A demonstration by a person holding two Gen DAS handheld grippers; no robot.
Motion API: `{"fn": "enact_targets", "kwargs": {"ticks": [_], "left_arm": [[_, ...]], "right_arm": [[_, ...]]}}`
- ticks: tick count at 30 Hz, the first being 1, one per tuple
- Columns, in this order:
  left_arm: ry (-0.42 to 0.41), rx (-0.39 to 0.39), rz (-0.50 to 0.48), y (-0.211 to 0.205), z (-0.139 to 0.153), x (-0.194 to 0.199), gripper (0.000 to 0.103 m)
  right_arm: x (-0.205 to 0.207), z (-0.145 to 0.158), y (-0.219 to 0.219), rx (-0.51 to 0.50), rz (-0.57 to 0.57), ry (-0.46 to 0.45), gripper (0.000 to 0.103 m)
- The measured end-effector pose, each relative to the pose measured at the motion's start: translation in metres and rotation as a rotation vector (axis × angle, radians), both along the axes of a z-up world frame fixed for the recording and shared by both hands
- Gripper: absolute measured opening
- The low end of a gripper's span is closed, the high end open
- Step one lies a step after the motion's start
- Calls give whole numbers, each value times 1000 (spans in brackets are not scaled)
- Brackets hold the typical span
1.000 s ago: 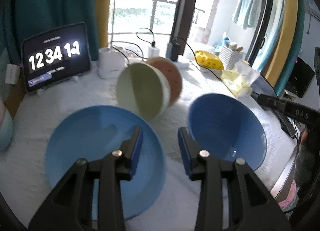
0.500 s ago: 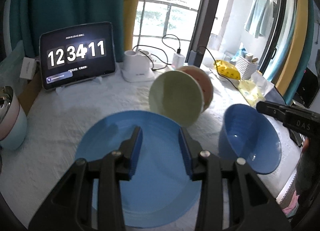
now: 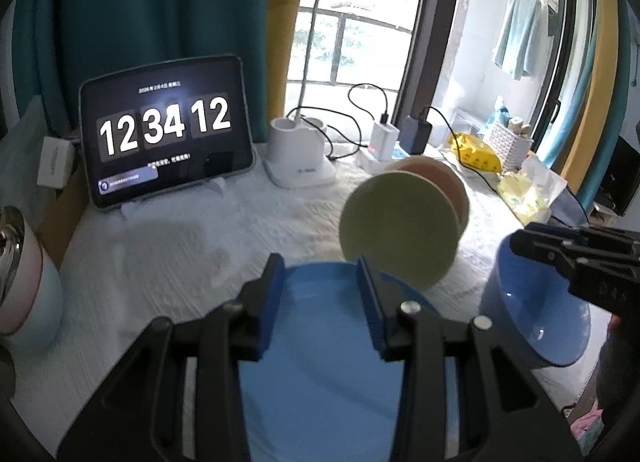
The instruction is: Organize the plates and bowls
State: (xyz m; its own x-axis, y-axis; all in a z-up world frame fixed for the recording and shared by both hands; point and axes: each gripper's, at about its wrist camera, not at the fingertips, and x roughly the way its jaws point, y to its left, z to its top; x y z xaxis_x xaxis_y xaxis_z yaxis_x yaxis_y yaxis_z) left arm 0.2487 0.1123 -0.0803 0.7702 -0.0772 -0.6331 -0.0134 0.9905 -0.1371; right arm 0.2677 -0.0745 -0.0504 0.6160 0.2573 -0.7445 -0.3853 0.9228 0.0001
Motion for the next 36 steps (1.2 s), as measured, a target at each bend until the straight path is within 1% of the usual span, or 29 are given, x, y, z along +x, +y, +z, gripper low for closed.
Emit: {"fn": "enact_targets", "kwargs": {"ticks": [6,9,11,22,27,32,36], "left_arm": [[0,-3,-30,11,-5,14,39],[15,5,-35,16,-11,25,39],[23,-4,-39,19,-15,31,39],[53,-53,-82,17,-22,62,40],[55,-32,-94,5,-25,72,40],[46,5,-116,-7,-21,78,40],[50,23,-146,-18,-18,89,39]], "right_arm": [[7,-7,22,-20,15,4,26],[11,-12,31,-25,7,14,28],[14,-15,35,-25,0,20,31],[35,-31,51,-60,-52,46,32],[42,-37,51,-78,-79,50,32],[49,-42,49,-92,-100,50,32],[54,-46,50,-111,-120,68,31]]}}
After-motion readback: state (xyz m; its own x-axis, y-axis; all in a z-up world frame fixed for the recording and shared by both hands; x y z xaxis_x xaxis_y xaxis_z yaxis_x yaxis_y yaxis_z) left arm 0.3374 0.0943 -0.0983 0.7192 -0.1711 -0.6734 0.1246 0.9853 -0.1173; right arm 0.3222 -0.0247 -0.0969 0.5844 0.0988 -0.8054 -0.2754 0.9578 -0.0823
